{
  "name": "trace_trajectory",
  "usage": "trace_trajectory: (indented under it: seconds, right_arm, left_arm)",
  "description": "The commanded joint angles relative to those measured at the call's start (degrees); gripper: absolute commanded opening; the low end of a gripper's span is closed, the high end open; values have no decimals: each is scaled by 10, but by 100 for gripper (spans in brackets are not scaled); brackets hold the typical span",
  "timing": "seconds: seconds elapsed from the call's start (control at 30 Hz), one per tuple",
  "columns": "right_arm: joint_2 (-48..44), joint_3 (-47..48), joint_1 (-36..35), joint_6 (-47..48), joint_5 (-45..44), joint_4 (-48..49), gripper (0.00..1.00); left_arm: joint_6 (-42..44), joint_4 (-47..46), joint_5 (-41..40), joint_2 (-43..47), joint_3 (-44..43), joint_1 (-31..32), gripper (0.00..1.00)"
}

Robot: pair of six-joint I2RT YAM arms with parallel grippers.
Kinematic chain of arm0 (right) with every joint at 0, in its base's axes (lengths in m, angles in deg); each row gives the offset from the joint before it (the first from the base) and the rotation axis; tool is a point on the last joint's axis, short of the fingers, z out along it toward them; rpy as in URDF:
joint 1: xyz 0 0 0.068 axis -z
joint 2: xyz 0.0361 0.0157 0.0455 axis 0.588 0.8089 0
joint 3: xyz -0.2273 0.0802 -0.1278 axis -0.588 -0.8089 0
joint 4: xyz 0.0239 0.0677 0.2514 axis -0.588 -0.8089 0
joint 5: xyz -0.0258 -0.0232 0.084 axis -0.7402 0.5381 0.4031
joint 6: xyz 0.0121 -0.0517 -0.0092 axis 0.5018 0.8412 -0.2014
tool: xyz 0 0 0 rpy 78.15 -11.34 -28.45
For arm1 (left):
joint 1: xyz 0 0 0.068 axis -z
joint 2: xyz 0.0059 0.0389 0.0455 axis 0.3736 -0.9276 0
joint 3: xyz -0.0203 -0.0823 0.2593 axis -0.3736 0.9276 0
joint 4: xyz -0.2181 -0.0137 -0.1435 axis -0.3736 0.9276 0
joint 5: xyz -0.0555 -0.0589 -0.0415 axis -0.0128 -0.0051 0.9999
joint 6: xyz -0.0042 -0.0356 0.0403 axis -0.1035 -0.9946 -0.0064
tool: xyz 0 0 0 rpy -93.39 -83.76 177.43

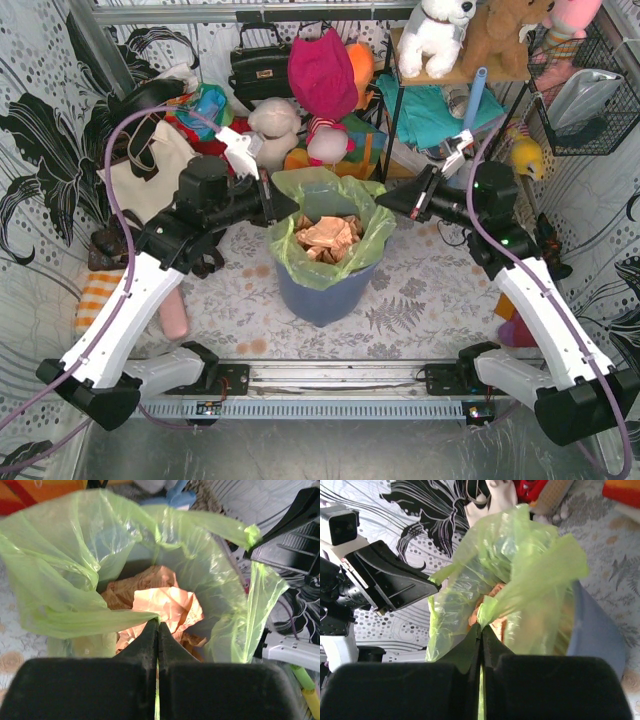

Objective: Tie the trash bag

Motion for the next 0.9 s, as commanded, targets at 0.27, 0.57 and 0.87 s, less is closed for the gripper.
trace_trajectory:
  seconds: [0.27, 0.57, 0.87]
  right_arm:
    - [67, 43, -120, -14, 3, 134, 0]
    - [113, 100, -213, 28, 24, 126, 0]
    - [83, 29, -248, 44, 29, 73, 0]
  left_arm:
    - [18, 81, -6, 73, 58, -5, 0]
    - [15, 89, 108, 137, 113, -5, 0]
    - [112, 105, 270, 172, 156, -5, 0]
